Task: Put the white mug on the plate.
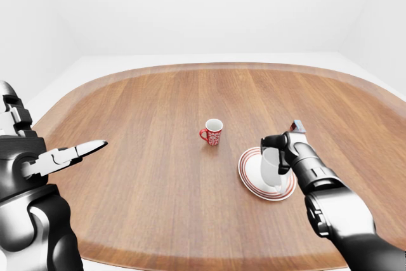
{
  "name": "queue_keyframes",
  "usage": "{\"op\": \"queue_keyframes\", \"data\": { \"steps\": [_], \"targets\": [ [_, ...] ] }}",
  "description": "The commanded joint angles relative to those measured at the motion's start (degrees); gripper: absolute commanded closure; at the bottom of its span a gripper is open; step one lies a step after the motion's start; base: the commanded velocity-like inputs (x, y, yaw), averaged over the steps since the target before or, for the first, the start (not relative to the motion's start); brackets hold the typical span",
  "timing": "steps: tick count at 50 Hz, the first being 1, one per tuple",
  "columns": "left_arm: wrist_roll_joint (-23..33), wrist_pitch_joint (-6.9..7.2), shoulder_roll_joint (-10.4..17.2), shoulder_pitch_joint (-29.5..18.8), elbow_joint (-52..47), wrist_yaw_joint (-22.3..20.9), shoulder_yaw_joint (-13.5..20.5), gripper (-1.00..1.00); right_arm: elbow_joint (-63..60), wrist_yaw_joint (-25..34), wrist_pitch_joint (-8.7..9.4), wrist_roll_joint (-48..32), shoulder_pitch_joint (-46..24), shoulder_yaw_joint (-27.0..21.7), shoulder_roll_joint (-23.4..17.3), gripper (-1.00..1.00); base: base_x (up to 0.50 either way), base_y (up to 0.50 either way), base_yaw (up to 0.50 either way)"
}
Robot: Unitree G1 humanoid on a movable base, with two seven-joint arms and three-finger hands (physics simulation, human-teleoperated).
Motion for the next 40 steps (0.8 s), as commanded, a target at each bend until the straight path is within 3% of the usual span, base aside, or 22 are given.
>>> {"op": "queue_keyframes", "data": {
  "steps": [1,11,40],
  "targets": [
    [0.19,0.0,-0.1,0.09,0.24,-0.06,-0.26,-1.0,3.91,-1.12,0.0,1.98,-2.23,1.11,1.21,1.0,0.0,0.0,0.0],
    [0.3,0.0,-0.25,0.22,0.07,-0.14,-0.22,-1.0,6.91,-6.39,0.0,2.93,-3.27,1.7,2.59,1.0,0.0,0.0,0.0],
    [0.23,0.0,-0.18,0.09,0.39,-0.1,-0.32,-1.0,8.45,-11.26,0.0,-1.27,-4.34,2.74,3.14,1.0,0.0,0.0,0.0]
  ]
}}
